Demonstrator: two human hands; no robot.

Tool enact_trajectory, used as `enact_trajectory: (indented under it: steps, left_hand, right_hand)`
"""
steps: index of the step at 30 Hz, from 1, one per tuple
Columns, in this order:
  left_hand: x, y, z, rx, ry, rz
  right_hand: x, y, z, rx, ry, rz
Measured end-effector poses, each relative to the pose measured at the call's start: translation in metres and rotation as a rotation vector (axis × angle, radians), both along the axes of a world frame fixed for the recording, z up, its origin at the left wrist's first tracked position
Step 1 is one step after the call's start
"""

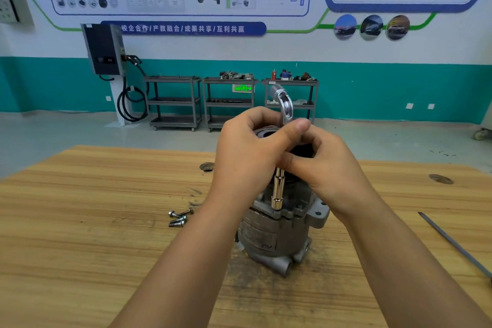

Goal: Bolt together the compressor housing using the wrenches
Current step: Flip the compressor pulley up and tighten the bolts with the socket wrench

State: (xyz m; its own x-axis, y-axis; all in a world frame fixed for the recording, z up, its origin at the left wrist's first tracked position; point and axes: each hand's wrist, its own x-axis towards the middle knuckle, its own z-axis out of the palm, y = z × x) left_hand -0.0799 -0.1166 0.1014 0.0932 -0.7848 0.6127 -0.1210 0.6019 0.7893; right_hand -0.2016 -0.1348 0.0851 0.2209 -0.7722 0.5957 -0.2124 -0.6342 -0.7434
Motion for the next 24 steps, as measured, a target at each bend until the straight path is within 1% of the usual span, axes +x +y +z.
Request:
enact_trajectory:
  steps: [2, 4, 12, 17, 24]
  left_hand:
    - [0.0009, -0.0012, -0.0003, 0.001, -0.005, 0.001]
    - [0.0016, -0.002, -0.0002, 0.003, -0.014, -0.002]
    - [0.0036, -0.0013, 0.0015, 0.046, -0.064, -0.053]
    - [0.0011, 0.0013, 0.0042, 0.084, -0.077, -0.097]
    - [0.0014, 0.0036, 0.0038, 0.036, -0.092, -0.089]
  right_hand:
    - [-0.0056, 0.0003, 0.0029, 0.014, 0.061, 0.078]
    - [-0.0112, -0.001, 0.0042, 0.017, 0.102, 0.101]
    - [-0.0086, -0.0018, 0.0023, 0.004, 0.034, 0.058]
    - [-0.0099, 0.0016, 0.0048, 0.079, 0.07, 0.168]
    - [-0.0096, -0.0001, 0.0036, 0.057, 0.022, 0.079]
